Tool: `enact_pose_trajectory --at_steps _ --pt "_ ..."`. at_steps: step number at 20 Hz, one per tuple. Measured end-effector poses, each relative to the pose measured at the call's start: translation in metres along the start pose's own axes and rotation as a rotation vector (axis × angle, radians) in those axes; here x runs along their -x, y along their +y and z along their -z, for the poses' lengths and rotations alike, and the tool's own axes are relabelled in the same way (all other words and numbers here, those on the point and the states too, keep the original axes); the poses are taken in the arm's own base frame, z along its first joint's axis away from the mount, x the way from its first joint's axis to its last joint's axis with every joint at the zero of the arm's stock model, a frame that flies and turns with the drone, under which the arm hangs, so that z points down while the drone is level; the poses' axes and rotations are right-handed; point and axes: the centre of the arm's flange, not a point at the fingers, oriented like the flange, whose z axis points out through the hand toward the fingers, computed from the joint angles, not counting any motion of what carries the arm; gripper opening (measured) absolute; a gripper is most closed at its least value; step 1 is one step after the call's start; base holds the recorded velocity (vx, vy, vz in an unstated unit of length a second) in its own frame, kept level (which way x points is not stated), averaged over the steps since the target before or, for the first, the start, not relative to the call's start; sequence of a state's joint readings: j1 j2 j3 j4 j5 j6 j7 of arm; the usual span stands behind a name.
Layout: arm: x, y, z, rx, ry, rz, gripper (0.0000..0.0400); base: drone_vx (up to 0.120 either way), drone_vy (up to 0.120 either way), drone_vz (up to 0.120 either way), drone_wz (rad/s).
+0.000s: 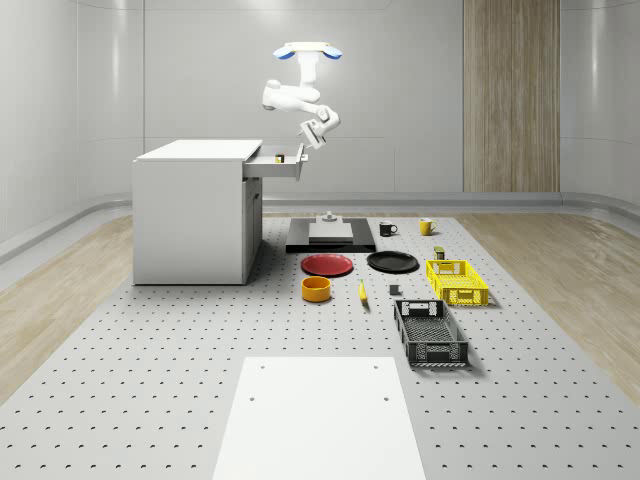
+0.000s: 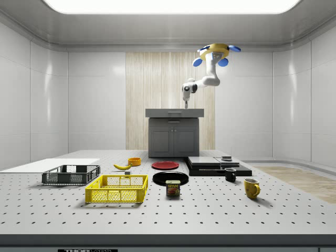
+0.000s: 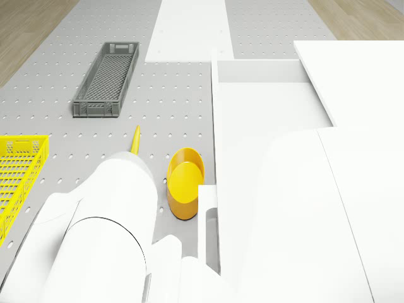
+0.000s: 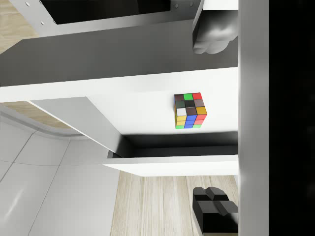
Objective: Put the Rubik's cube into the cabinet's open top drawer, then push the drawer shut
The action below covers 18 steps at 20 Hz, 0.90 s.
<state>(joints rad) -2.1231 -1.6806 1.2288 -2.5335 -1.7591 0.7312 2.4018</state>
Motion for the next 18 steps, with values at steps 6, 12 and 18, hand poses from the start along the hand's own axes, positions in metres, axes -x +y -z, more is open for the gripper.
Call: enact_pose_trajectory --at_steps 6,12,18 --pt "0.028 -0.025 0.018 0.176 0.237 0.019 0.04 0.0 0.12 -0.12 0.0" --pt "0.037 -0.034 0.023 0.236 0.32 0.025 0.04 0.0 -0.067 -0.04 0.0" --pt "0.04 -0.037 0.024 0.257 0.348 0.027 0.04 -0.007 -0.027 0.0 0.0"
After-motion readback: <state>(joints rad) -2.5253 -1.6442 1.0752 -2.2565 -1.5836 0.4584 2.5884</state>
